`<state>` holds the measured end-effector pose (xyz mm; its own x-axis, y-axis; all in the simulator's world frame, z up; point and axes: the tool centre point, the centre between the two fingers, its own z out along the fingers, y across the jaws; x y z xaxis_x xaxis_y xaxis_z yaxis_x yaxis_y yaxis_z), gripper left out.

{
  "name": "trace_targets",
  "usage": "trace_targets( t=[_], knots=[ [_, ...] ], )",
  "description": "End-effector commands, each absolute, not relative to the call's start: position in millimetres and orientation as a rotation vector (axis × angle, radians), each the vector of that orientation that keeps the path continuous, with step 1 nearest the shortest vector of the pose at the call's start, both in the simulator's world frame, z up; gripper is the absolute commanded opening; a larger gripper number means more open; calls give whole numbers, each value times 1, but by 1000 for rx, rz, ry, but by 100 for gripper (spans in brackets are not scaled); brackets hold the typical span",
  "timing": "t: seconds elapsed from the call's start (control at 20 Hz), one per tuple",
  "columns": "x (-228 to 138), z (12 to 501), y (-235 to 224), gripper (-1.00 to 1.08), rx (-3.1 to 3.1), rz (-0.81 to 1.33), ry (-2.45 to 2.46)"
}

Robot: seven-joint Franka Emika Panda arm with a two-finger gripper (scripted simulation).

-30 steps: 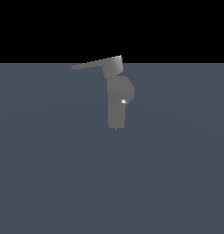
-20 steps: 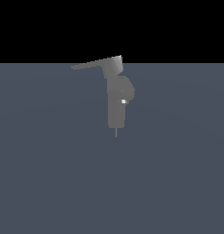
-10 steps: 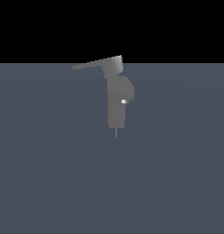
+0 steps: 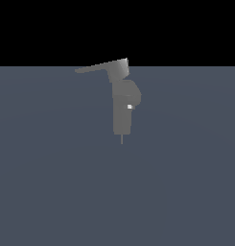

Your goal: Turn on the faucet by rotating a designated handle.

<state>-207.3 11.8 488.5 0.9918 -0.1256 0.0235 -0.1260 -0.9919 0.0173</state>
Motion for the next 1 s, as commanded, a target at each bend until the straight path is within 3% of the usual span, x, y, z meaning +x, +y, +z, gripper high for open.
trace_targets(
  t=[0.0, 0.95],
  knots=[
    [-196, 487, 14, -100, 3123, 20, -273],
    [-95, 447, 38, -100, 3017, -135, -991]
  ],
)
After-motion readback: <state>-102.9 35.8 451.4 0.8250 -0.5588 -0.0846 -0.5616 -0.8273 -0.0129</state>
